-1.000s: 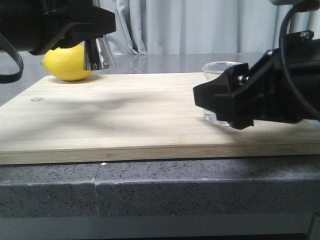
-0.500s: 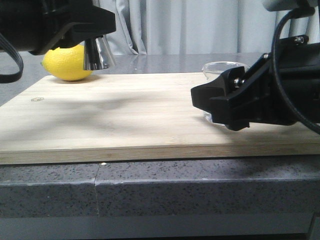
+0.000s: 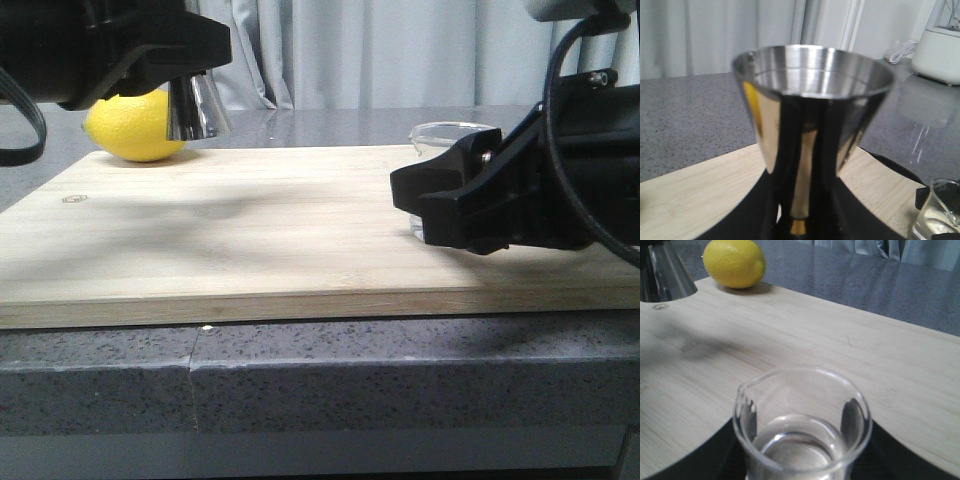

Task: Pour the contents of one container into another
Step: 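Grasp the glass beaker with the right gripper and lift it, then carry the beaker over the jigger and tilt it to pour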

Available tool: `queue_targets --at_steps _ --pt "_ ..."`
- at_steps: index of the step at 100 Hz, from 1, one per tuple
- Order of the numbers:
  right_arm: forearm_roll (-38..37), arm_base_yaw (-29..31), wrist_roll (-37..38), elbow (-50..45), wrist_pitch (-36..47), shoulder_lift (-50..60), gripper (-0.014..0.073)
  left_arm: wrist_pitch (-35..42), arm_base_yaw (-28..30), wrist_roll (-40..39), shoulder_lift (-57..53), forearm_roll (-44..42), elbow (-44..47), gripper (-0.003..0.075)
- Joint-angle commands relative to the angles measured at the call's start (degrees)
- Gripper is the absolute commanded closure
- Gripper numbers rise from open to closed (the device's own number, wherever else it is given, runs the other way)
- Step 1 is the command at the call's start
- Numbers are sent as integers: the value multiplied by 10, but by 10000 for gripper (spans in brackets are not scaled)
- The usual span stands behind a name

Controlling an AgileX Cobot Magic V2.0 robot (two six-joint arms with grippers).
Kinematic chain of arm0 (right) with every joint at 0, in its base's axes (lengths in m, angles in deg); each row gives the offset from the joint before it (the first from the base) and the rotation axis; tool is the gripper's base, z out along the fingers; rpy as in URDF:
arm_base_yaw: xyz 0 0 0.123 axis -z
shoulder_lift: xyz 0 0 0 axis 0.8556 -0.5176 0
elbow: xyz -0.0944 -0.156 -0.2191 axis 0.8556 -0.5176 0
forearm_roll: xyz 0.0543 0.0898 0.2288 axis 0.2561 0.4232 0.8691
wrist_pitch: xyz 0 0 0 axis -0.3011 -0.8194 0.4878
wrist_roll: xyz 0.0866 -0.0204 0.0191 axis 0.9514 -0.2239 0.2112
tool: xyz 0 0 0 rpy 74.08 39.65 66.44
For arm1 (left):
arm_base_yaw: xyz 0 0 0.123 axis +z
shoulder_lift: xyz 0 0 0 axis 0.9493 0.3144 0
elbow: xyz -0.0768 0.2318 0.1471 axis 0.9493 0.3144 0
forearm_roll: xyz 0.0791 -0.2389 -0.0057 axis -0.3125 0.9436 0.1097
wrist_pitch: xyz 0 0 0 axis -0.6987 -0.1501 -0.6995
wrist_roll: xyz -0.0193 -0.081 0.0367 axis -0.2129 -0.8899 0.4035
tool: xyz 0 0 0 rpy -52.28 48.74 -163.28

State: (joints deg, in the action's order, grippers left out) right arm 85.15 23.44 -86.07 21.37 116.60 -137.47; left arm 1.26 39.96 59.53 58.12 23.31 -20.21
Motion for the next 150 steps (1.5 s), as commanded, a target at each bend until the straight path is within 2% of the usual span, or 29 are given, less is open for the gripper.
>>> queue_targets --at_steps 1,18,29,53,82,117,150 --pt "-8 0 -6 14 50 9 397 49 1 -6 -19 10 -19 739" --pt "-8 0 -6 18 80 9 397 47 1 -6 -19 6 -19 739" --pt "-8 0 -6 38 69 9 397 40 1 -9 -19 -2 -19 739" --pt "-20 0 -6 129 -29 9 396 37 1 -38 -19 -52 -19 739" --pt "-47 0 -67 254 -174 9 397 9 1 -68 -19 -94 -19 739" --pt "-154 0 -71 371 -279 9 397 9 1 -96 -19 -129 -19 739" --pt "-262 0 -71 433 -343 9 397 9 1 -99 -19 -140 -19 739"
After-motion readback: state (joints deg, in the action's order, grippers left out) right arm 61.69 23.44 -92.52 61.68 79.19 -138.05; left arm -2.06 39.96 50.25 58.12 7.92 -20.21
